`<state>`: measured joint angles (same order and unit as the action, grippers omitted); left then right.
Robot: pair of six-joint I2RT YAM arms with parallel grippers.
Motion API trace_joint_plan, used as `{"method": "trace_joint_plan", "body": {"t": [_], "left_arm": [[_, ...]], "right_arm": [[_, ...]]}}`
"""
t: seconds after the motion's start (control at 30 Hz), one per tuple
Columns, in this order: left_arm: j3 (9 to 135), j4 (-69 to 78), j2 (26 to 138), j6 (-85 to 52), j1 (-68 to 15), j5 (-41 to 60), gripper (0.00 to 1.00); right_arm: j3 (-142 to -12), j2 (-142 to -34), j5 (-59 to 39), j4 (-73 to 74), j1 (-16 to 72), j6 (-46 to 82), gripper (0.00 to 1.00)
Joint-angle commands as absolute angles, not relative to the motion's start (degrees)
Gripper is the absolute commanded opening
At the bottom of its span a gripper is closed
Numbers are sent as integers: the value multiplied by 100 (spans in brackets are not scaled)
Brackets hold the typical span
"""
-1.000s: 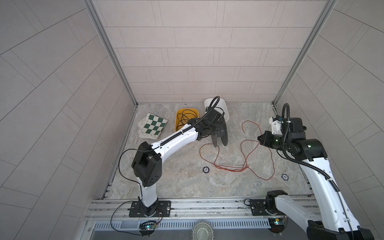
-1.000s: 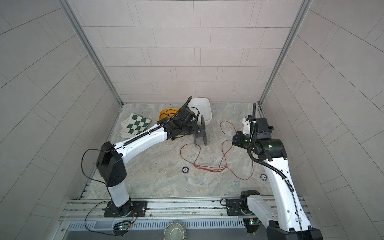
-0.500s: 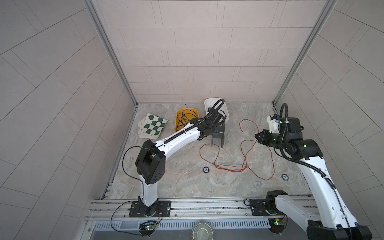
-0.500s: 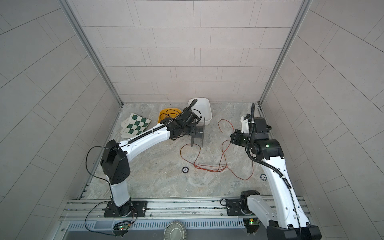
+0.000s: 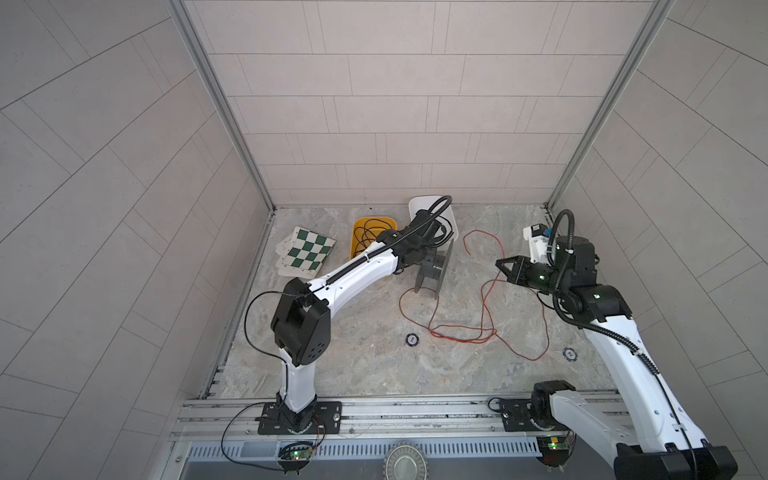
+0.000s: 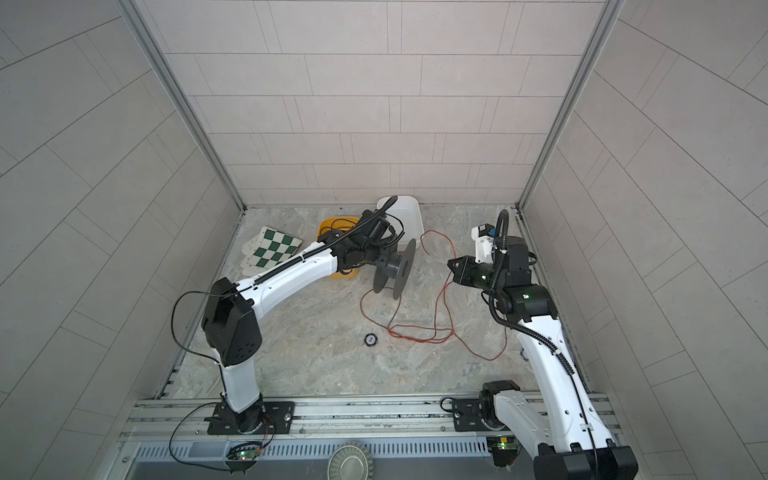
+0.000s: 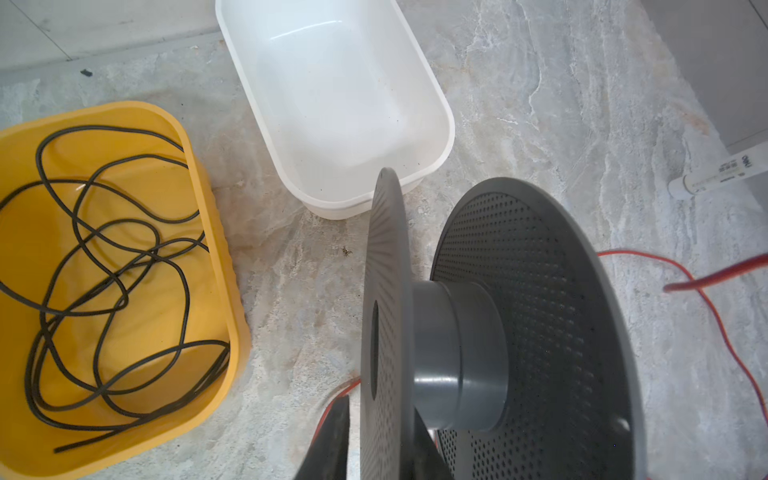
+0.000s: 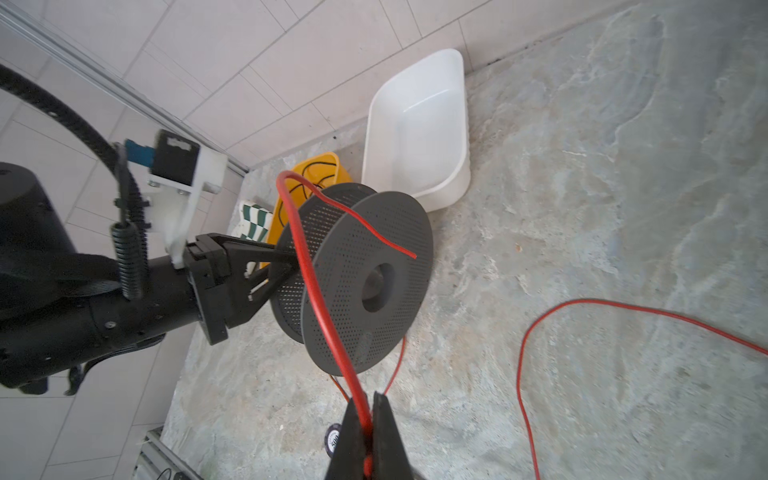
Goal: Wrap the cables
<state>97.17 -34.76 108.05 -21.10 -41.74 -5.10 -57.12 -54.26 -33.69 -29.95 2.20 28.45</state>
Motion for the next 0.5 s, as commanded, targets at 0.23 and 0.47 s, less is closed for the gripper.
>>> {"method": "trace_joint_plan", "body": {"t": [0.23, 0.47], "left_arm": [[9512, -3295, 10052, -1595, -3676, 417, 54], [8608, -2760, 9362, -1505, -3331, 1248, 71]], "right_arm": [[-5889, -5664, -4615, -1565, 213, 3216, 0], [-5880, -5980, -5383, -880, 259, 3759, 0]]}}
